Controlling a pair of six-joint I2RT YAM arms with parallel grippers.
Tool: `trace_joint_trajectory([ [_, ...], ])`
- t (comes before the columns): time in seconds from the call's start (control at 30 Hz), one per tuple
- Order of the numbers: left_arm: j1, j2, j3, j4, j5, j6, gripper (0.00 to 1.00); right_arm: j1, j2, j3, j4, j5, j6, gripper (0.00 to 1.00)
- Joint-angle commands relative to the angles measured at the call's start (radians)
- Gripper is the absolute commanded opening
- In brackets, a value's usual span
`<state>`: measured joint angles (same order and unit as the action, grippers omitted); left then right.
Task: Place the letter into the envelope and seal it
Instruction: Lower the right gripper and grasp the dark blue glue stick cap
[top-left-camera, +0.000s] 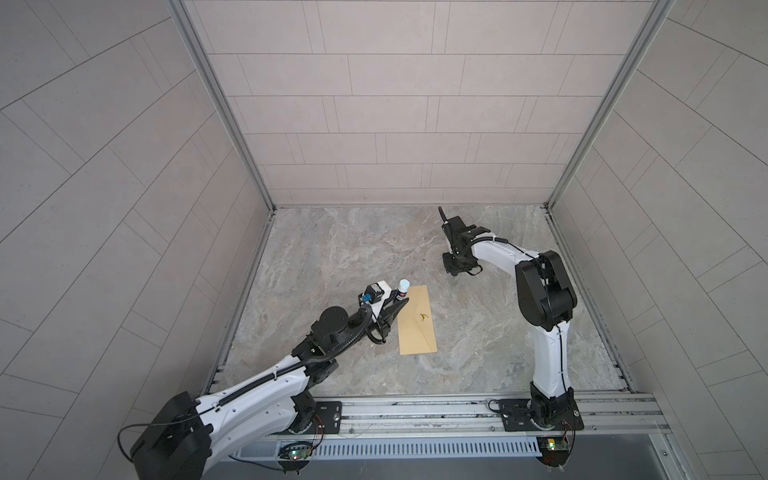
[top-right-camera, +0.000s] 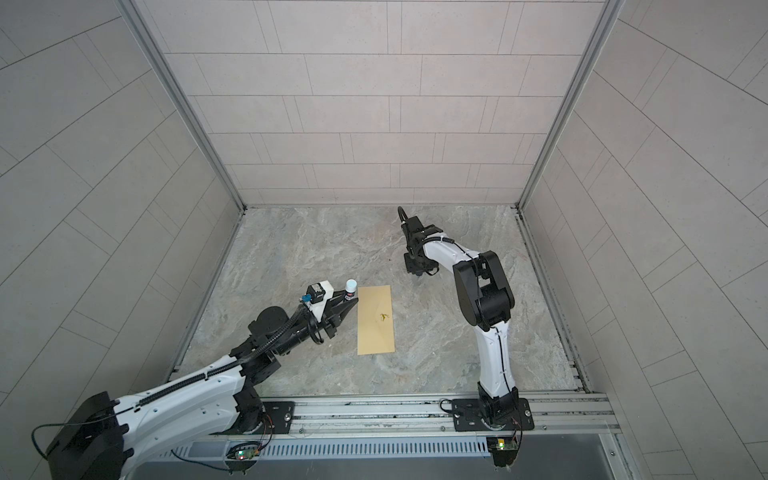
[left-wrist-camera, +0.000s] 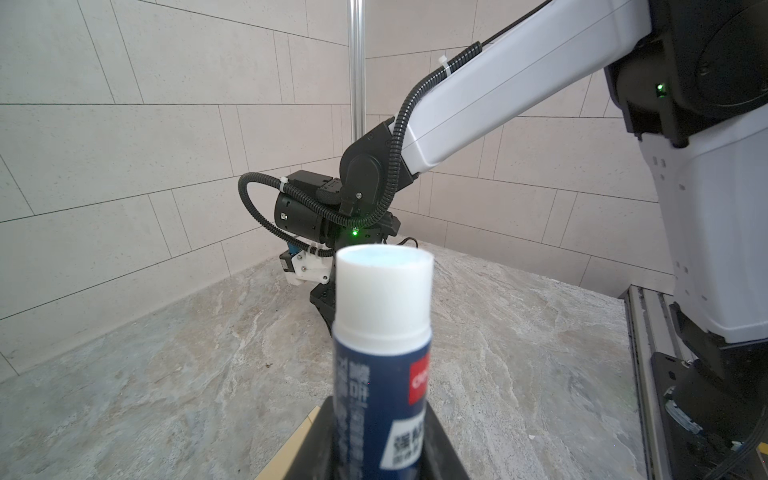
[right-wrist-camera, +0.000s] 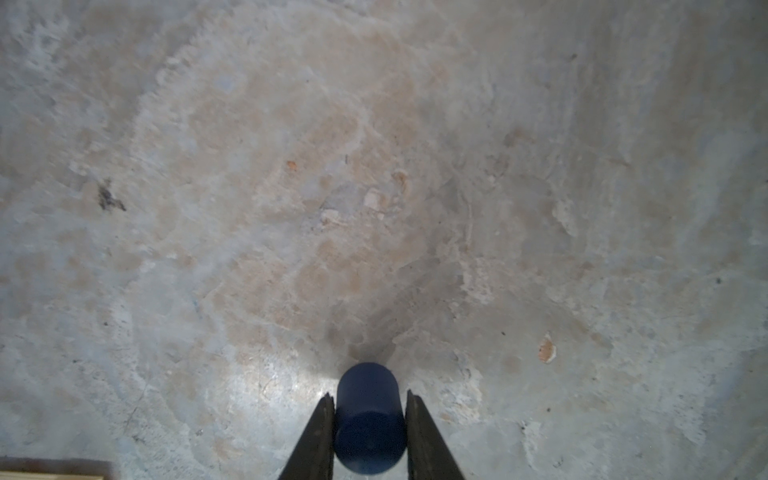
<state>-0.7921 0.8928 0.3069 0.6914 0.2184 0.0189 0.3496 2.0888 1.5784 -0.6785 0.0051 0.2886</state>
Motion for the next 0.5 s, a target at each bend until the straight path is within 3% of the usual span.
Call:
trace_joint_trajectory([
  [0.0, 0.001, -0.010, -0.006, 0.045, 0.000, 0.013, 0.00, -0.001, 0.025, 0.025, -0.020, 0.007, 0.004, 0.28],
  [0.47, 0.001, -0.013, -0.008, 0.043, 0.000, 0.010, 0.00, -0.001, 0.034, 0.031, -0.029, 0.010, 0.005, 0.31],
])
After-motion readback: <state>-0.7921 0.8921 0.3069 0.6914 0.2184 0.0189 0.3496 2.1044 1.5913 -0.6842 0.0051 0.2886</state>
